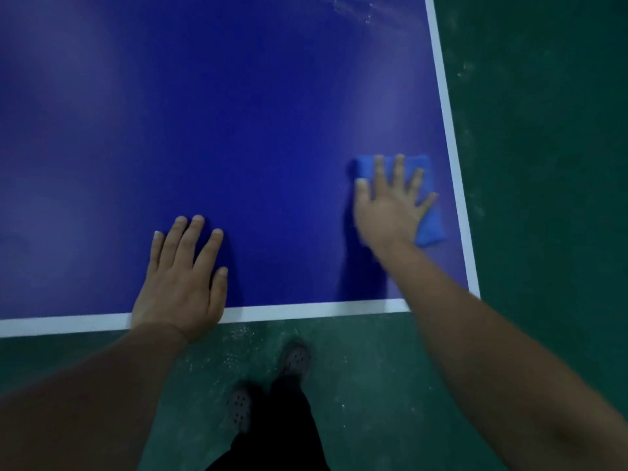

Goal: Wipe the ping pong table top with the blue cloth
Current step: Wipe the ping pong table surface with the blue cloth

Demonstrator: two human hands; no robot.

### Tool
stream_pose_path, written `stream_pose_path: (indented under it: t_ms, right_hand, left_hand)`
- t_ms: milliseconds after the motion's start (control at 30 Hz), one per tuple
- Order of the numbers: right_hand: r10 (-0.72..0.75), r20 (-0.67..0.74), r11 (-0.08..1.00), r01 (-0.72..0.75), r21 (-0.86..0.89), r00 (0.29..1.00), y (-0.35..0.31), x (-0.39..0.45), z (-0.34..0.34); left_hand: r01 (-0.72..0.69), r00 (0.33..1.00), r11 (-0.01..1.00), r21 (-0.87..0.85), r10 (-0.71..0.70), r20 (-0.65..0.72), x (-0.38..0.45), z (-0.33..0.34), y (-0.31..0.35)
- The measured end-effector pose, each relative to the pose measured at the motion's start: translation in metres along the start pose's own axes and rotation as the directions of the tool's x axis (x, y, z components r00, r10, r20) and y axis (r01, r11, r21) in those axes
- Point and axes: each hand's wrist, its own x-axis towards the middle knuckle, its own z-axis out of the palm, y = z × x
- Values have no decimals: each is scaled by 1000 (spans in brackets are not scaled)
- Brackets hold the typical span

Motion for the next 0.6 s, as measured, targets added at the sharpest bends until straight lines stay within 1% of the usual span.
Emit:
stream_pose_path:
  t_ms: [33,67,100,133,167,200,267,300,367,400,433,467,500,533,567,600]
  right_hand:
    - [-111,-27,994,110,-11,993,-19,-21,8]
    - [-269,-21,963,268,-35,963,-32,-50,16]
    - [-413,-2,908,412,-71,911,-35,-80,24]
    - [-490,16,868,489,-83,872,-26,-101,28]
    - [-506,35,858,507,-85,862,-10,-107,28]
    - [-464,54,881,467,-75,884,11,-103,24]
    - [-264,57,957,269,-106,963,56,-84,13]
    - [-149,56,983,154,-103,987,77,-72,7]
    - [56,41,998,-55,-36,998,99,-54,-4]
    - [142,30,990,-141,-5,989,95,-50,-5]
    - [202,13,979,-202,22,979,82,-48,-3]
    - [214,7,976,-214,37,977,62,-50,1]
    - [154,2,988,-154,28,988,39,-57,7]
    - [22,-6,1000,-22,3,1000,16,-69,13]
    - [-152,-1,988,151,-28,988,-1,-85,18]
    - [-316,30,947,317,-50,948,-7,-101,22]
  left_hand:
    - [-5,1000,1000,-7,5,-7,-1,0,0]
    - [-6,1000,1000,-15,6,-17,-1,0,0]
    - [-5,1000,1000,-19,4,-28,-1,0,0]
    - [-5,999,1000,-19,4,-33,-1,1,-1]
    - [-7,999,1000,-16,7,-34,-1,3,-1]
    - [-8,999,1000,-14,7,-37,-1,4,-2]
    - [-7,999,1000,-14,6,-49,-2,6,-2]
    - [-7,999,1000,-13,6,-53,-2,6,-2]
    - [-5,998,1000,-8,4,-59,-1,5,-2]
    - [-4,998,1000,-6,4,-60,-1,5,-2]
    - [-5,998,1000,-2,5,-60,0,4,-1]
    - [-5,998,1000,4,5,-59,0,4,0]
    - [-5,998,1000,11,6,-60,-1,4,0]
    - [-7,998,1000,16,8,-65,-2,5,1]
    - [-9,997,1000,18,11,-71,-2,6,1]
    - [-14,997,1000,19,15,-74,-2,7,1]
